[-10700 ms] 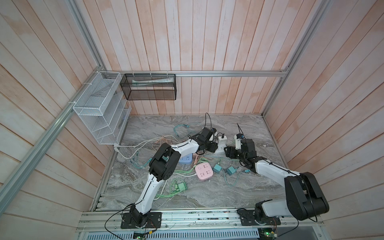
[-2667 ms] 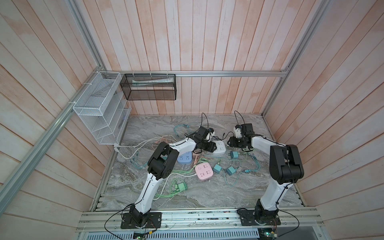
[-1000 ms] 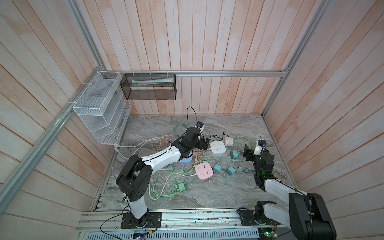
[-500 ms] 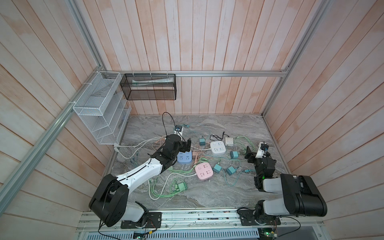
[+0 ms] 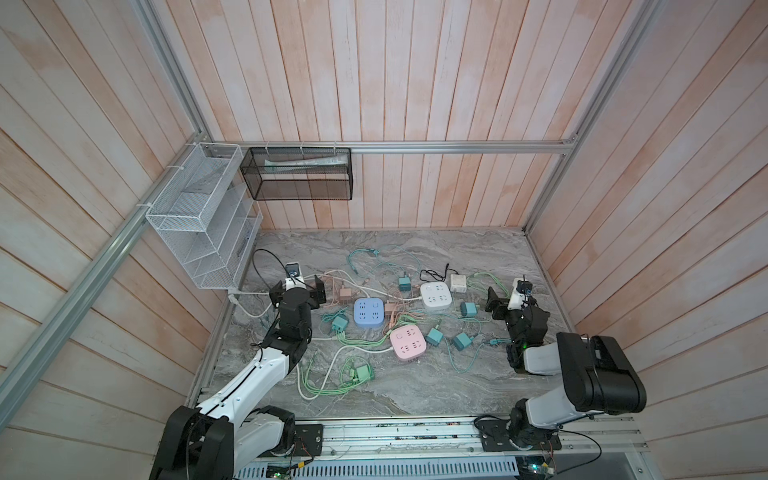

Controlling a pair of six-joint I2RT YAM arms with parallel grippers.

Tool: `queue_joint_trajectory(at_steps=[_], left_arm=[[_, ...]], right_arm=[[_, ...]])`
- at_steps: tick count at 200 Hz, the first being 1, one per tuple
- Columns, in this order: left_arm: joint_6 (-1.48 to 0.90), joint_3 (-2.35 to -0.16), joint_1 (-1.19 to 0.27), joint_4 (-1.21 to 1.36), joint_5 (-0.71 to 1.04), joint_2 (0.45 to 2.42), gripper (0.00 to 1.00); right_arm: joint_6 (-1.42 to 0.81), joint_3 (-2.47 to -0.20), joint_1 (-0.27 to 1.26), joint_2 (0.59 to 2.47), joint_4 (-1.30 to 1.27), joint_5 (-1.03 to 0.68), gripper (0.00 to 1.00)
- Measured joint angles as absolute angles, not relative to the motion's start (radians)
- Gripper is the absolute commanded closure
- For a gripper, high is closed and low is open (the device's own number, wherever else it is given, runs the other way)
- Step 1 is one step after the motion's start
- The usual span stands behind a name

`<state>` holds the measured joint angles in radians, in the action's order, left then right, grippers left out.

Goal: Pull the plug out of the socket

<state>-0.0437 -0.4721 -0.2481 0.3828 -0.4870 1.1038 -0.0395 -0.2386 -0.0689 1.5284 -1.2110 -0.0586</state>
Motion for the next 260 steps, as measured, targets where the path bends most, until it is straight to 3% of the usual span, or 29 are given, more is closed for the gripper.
queue_joint_trajectory(at_steps=[38,91,155,260], left_arm=[[-0.008,-0.316,-0.138,0.652,-0.404,1.238,0.00],[0.002,-0.302,-0.063,0.944,-0.253,1.472,0.00],[-0.023,-0.302,0.021,1.044,-0.085,1.531,0.00],[-0.030,-0.302,0.020,1.065,-0.051,1.531,0.00]], right_arm=[[-0.034,-0.239,-0.069,1.528,-1.202,-0.062,0.02],[-0.032,-0.239,-0.069,1.528,-1.201,-0.063,0.02],[-0.032,-0.239,-0.069,1.528,-1.200,-0.066,0.02],[-0.032,-0.239,-0.069,1.528,-1.200,-0.065,0.02]])
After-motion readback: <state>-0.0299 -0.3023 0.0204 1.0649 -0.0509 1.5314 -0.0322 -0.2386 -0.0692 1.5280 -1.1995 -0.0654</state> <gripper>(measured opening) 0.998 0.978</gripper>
